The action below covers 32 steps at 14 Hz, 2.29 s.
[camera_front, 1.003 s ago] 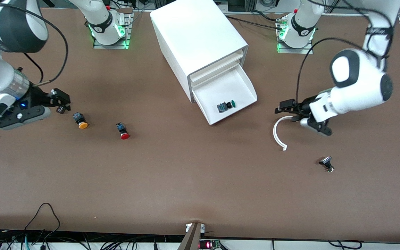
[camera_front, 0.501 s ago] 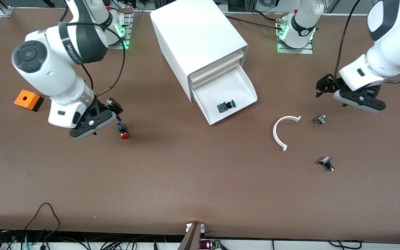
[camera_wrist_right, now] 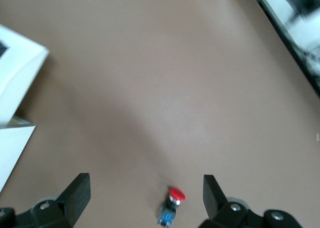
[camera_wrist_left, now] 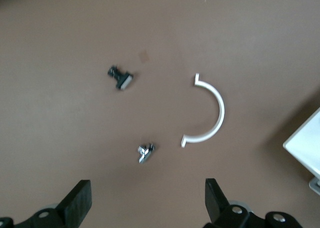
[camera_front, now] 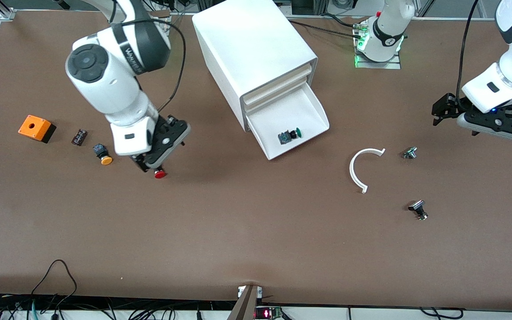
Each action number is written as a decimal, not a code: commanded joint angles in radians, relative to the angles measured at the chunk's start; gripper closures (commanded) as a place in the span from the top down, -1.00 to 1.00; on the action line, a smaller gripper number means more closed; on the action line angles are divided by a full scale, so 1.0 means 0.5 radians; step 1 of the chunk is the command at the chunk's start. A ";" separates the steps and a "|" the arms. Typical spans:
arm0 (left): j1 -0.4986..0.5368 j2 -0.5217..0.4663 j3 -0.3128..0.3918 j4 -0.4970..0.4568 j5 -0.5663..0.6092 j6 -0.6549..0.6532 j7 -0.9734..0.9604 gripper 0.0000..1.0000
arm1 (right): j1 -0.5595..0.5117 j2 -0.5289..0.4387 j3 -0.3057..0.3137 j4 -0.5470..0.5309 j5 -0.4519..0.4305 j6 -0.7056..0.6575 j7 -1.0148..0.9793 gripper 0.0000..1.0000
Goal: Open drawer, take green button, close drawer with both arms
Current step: 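Lower the right gripper into the open drawer over the green button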
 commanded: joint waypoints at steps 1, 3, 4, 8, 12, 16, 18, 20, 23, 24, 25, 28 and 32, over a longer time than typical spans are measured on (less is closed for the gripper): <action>0.005 -0.003 0.026 0.049 0.030 -0.094 -0.139 1.00 | 0.173 0.154 -0.009 0.240 0.026 -0.037 -0.341 1.00; 0.002 -0.003 0.026 0.110 0.033 -0.143 -0.256 1.00 | 0.314 0.268 -0.009 0.365 0.014 -0.037 -0.397 1.00; 0.002 -0.003 0.026 0.114 0.030 -0.189 -0.287 1.00 | 0.382 0.335 -0.009 0.457 0.008 -0.040 -0.419 1.00; 0.002 -0.003 0.057 0.114 0.017 -0.192 -0.348 1.00 | 0.609 0.562 -0.015 0.789 -0.020 -0.141 -0.542 1.00; 0.002 -0.003 0.060 0.114 0.020 -0.192 -0.354 1.00 | 0.686 0.636 0.003 0.802 -0.014 -0.246 -0.648 1.00; 0.002 -0.003 0.060 0.114 0.020 -0.195 -0.354 1.00 | 0.738 0.744 0.003 0.915 -0.014 -0.369 -0.833 1.00; 0.002 -0.003 0.060 0.111 0.020 -0.195 -0.351 1.00 | 0.775 0.780 0.000 0.924 -0.017 -0.335 -0.827 1.00; 0.002 -0.003 0.060 0.111 0.020 -0.195 -0.351 1.00 | 0.775 0.836 0.000 0.927 -0.017 -0.283 -0.827 1.00; 0.002 -0.003 0.060 0.111 0.020 -0.195 -0.348 1.00 | 0.781 0.900 0.000 0.924 -0.023 -0.289 -0.839 1.00; 0.002 -0.003 0.060 0.111 0.020 -0.195 -0.348 1.00 | 0.793 0.915 -0.003 0.924 -0.023 -0.286 -0.842 1.00; 0.002 -0.003 0.060 0.111 0.020 -0.195 -0.348 1.00 | 0.809 0.937 -0.003 0.927 -0.041 -0.280 -0.839 1.00; 0.002 0.000 0.060 0.111 0.020 -0.195 -0.345 1.00 | 0.830 0.992 -0.003 0.927 -0.054 -0.191 -0.836 1.00; 0.002 0.000 0.072 0.111 0.020 -0.195 -0.336 1.00 | 0.846 1.060 -0.015 0.927 -0.054 -0.035 -0.845 1.00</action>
